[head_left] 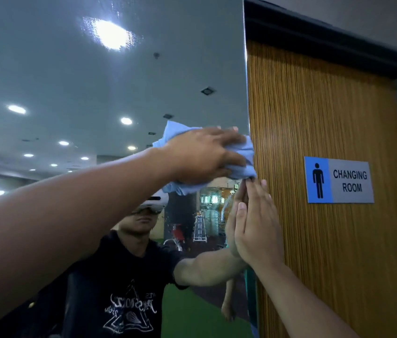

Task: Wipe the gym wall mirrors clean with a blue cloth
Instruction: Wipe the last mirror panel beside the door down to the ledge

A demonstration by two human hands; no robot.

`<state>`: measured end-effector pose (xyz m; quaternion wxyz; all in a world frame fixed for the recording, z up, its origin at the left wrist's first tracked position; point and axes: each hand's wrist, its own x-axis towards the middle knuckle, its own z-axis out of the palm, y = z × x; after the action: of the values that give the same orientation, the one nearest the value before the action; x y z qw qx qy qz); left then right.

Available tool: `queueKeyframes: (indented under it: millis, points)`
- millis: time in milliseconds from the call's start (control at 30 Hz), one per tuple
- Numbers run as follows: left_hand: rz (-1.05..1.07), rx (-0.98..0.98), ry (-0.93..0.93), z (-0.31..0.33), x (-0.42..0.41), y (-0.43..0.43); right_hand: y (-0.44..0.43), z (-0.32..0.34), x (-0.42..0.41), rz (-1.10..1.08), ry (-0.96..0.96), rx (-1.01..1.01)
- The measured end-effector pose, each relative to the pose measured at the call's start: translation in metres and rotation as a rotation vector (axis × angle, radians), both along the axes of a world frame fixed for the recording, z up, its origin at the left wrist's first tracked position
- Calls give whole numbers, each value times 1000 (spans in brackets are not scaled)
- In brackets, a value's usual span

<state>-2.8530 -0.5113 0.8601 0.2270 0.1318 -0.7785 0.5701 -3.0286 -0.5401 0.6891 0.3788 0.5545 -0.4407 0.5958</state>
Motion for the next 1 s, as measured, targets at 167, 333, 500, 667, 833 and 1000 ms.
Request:
queueKeyframes:
  millis: [167,333,500,667,833,1000]
  points:
    - [29,-97,201,-19,1,-3,-6,-5,-9,-55,44,40]
    - [23,-80,143,-68,10,4,25,-4,-27,-45,128,194]
    - [34,-74,-167,-113,43,10,25,-7,-39,-78,258,247]
    - [58,-140,24,-73,47,4,19,-8,-44,-44,268,233]
    - [30,-94,370,-45,28,4,16,-12,-43,-39,256,202]
    - [44,-65,79,-108,22,7,22,-11,-44,-102,277,204]
